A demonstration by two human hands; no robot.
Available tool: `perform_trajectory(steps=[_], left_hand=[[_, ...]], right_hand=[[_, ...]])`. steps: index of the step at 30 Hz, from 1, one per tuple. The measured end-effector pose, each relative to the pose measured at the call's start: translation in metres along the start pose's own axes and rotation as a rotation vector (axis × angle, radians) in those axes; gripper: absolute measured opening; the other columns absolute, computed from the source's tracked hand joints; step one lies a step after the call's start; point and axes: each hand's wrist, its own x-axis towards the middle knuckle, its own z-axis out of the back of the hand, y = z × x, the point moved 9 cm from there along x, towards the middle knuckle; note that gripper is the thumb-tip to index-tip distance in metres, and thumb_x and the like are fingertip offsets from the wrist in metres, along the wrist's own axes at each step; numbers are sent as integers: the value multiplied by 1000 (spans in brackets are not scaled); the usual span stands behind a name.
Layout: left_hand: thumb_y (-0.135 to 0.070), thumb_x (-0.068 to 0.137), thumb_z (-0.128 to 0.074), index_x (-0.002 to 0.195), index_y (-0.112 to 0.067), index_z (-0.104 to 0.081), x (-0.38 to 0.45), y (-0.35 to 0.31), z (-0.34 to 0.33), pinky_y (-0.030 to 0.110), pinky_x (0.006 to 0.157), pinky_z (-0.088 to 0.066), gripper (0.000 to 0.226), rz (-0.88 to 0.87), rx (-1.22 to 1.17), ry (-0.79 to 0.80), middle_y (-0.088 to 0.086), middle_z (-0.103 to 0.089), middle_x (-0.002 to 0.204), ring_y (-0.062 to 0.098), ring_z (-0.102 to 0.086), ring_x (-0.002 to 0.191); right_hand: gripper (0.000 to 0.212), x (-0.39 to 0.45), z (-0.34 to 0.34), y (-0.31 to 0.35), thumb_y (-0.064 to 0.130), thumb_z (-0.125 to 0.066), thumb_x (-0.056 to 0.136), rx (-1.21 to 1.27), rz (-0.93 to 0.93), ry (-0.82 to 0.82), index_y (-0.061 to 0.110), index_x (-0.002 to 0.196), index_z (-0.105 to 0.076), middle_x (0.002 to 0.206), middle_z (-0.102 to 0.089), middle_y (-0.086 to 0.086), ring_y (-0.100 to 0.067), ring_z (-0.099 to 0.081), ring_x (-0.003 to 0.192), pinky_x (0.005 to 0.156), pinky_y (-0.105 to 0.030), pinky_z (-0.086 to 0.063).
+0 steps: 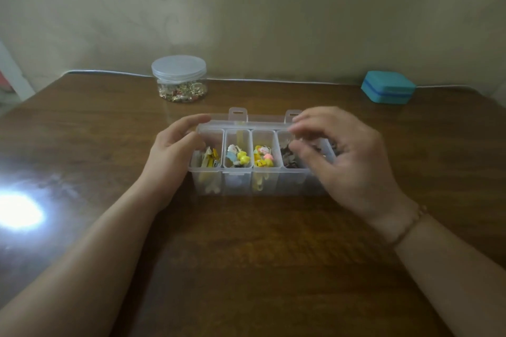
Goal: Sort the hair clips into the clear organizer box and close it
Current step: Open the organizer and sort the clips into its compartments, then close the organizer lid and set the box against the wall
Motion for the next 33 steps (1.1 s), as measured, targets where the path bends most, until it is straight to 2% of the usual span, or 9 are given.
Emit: perform_trajectory(steps=[6, 10, 13, 16, 18, 23, 26, 29, 33], left_hand=[[-20, 65, -51, 121, -28, -68, -2, -3, 0, 28, 89, -48, 59, 8, -2, -1, -29, -71, 80, -16, -63, 82], [-20, 71, -55, 132, -33, -58, -3, -2, 1, 27, 84, -49, 62, -9, -27, -14, -17, -76, 92, -2, -68, 91], [-13, 87, -56, 136, -34, -49, -2, -2, 2, 14, 82, -43, 54, -37, -52, -48, -31, -70, 96, -16, -60, 94], [-39, 82, -59, 149, -37, -36, -1, 3, 0, 30, 109, -38, 71, 16, -97, -13, -17, -49, 146, 3, -46, 132], [-42, 93, -58, 152, -38, -33, 1, 8, 1, 37, 113, -36, 64, 69, -147, -1, -5, -40, 156, 14, -42, 138], [-48, 95, -45, 151, -34, -39, -1, -3, -1, 19, 100, -41, 58, -6, -189, 18, -18, -46, 146, -1, -45, 129], [-50, 91, -42, 146, -36, -46, 0, -6, -2, 27, 99, -50, 56, -79, -235, 76, -16, -62, 133, 2, -59, 122], [-45, 94, -42, 145, -37, -44, 0, -9, -5, 42, 104, -50, 52, -125, -304, 135, -8, -61, 138, 16, -59, 126], [-40, 95, -39, 145, -31, -45, -3, -16, -11, 32, 90, -57, 52, -189, -319, 169, -2, -61, 138, 18, -62, 122]], right_hand=[[26, 0, -6, -26, 37, -55, 93, -238, -115, 84, 23, 111, -67, 105, -68, 10, -8, -59, 102, 87, -38, -51], [20, -2, 32, -45, 22, -56, 95, -99, -277, -147, 20, 111, -67, 104, -67, 9, -3, -60, 100, 86, -24, -51], [25, -17, 43, -85, 28, -54, 96, 29, -566, -240, 22, 119, -64, 112, -65, 10, -1, -58, 105, 92, -27, -51], [44, -37, 21, -121, 42, -49, 96, 289, -902, -139, 24, 136, -52, 134, -57, 5, -10, -53, 122, 104, -40, -45], [54, -43, 4, -127, 47, -47, 95, 564, -1029, -81, 21, 142, -44, 138, -54, 6, -12, -50, 127, 108, -41, -41], [79, -36, 3, -122, 54, -51, 84, 1181, -957, -200, 12, 149, -33, 146, -49, -6, -23, -43, 136, 116, -49, -27], [76, -35, 8, -120, 50, -52, 85, 1375, -900, -329, 8, 147, -36, 140, -54, -11, -27, -49, 132, 114, -50, -30], [77, -34, 12, -117, 44, -58, 81, 1381, -825, -415, 5, 145, -37, 138, -55, -14, -26, -55, 127, 115, -44, -33], [76, -35, 12, -118, 49, -56, 82, 1298, -815, -428, 8, 144, -40, 139, -55, -10, -20, -55, 127, 114, -40, -34]])
